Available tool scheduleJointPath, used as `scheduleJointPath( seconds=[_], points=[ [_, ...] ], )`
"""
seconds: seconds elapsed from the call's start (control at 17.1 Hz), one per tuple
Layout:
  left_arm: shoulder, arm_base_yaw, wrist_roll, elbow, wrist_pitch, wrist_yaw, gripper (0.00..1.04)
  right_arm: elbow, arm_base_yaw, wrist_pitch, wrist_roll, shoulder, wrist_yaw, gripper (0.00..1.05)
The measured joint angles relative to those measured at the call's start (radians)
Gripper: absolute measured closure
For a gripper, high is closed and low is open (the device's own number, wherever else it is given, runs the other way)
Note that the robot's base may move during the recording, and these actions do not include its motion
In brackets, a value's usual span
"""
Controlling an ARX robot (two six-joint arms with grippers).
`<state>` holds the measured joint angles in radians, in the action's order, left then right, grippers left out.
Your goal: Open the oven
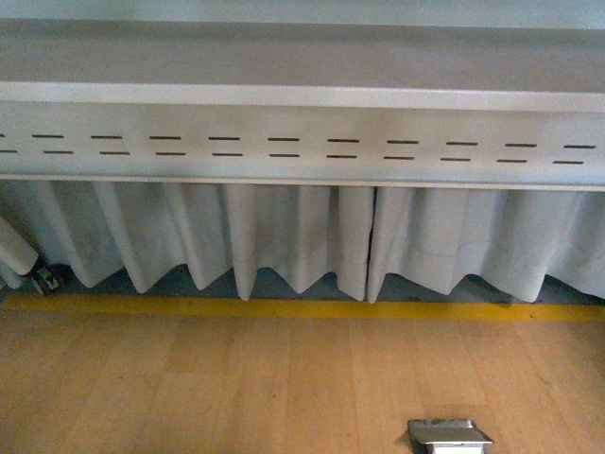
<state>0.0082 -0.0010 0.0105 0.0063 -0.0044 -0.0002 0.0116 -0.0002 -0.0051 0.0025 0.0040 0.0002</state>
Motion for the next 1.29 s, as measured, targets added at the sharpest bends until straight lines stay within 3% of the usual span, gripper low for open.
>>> scheduleJointPath(
  seconds=[1.29],
  points=[
    [0.0,0.0,0.0,0.0,0.0,0.0,0.07,0.0,0.0,0.0,0.0,0.0,0.0,0.06]
  ],
)
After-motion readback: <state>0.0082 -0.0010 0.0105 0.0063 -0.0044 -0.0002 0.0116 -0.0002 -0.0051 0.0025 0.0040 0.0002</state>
